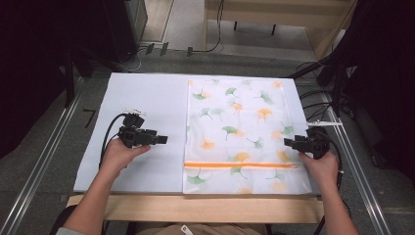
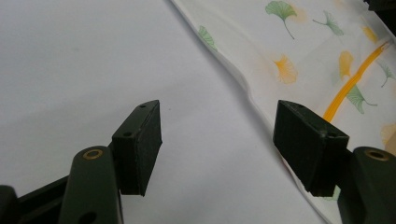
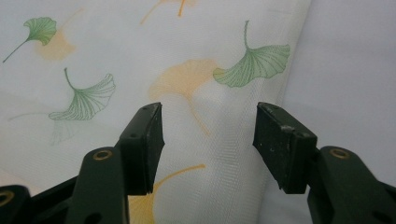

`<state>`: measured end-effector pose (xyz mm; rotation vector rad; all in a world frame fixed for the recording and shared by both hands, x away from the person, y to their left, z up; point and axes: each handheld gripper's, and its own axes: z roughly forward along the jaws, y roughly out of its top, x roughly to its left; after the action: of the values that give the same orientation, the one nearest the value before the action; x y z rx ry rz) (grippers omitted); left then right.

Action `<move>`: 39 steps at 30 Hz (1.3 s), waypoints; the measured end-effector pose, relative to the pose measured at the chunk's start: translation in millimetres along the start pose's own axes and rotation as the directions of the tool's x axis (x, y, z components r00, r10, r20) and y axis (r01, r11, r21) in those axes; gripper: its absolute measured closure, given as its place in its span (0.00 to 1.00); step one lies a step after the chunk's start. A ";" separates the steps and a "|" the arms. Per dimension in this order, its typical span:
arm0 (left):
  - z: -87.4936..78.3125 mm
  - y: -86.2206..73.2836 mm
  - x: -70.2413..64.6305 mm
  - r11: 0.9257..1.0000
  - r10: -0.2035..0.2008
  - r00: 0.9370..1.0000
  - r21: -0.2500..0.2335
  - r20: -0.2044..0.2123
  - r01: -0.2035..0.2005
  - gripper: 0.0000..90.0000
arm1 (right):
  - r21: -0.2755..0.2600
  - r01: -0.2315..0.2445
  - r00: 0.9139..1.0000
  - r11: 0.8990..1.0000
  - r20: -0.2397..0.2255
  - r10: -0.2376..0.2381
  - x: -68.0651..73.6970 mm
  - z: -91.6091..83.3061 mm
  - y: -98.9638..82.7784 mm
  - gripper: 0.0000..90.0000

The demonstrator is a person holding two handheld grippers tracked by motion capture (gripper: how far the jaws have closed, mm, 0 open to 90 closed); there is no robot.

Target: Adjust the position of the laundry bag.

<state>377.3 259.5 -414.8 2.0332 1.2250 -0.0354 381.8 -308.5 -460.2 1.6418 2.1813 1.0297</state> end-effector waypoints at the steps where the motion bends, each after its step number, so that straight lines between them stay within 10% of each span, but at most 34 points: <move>1: 0.0 0.0 0.0 1.000 0.000 1.000 0.000 0.000 0.000 0.38 | 0.000 0.000 1.000 1.000 0.000 0.000 0.0 0.0 0.0 0.49; 39: 59.0 4.3 -54.2 0.986 0.124 0.991 0.106 0.047 -0.129 0.43 | 0.017 -0.004 1.000 1.000 0.016 0.004 -7.3 -6.3 -9.8 0.47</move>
<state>371.1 181.9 -434.1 2.1900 1.0876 -0.0838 373.5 -318.9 -463.5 1.6566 2.1839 0.9981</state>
